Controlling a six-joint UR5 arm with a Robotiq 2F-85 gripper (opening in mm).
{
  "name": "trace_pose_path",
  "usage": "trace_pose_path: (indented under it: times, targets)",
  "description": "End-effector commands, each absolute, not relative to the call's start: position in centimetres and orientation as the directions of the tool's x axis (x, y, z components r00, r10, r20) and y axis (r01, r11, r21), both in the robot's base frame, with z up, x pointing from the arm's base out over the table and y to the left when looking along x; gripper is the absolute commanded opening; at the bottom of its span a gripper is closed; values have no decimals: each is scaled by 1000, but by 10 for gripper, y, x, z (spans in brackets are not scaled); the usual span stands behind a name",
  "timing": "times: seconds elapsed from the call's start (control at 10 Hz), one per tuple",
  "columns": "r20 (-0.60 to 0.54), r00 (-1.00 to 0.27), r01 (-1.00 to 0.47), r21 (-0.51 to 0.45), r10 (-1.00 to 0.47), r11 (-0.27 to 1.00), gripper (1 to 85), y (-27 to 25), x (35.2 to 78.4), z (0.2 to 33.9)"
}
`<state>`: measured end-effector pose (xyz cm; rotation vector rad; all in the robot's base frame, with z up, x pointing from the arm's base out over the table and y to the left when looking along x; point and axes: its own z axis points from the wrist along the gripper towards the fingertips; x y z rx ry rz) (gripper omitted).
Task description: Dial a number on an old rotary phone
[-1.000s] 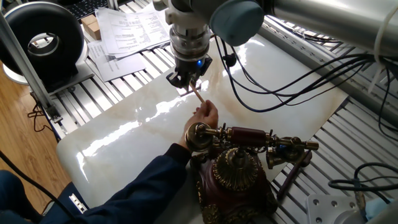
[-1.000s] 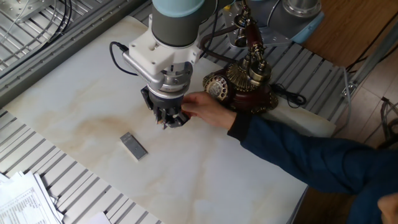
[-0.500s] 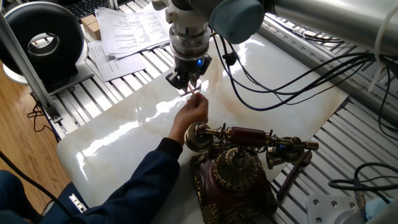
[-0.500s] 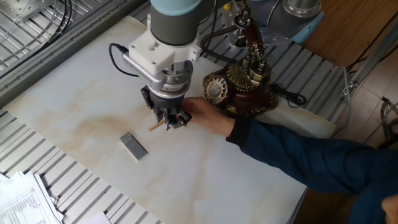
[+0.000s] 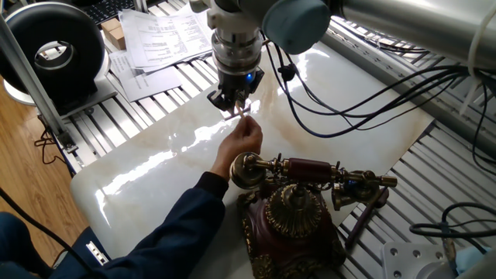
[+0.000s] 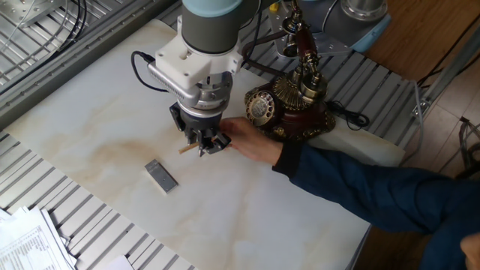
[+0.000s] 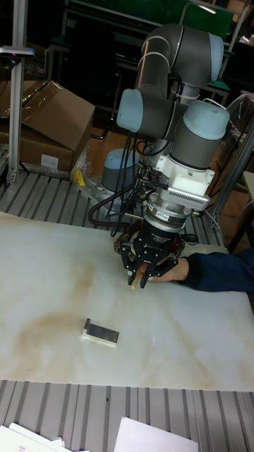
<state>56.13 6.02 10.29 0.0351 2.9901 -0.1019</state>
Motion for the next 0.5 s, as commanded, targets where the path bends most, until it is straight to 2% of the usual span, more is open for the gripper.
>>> trace_pose_path:
  times: [0.0, 0.4]
  targets:
    - [-194, -980, 52, -62, 39, 997, 310, 58, 572, 107]
    - [-177, -982, 67, -44, 58, 997, 283, 62, 568, 106]
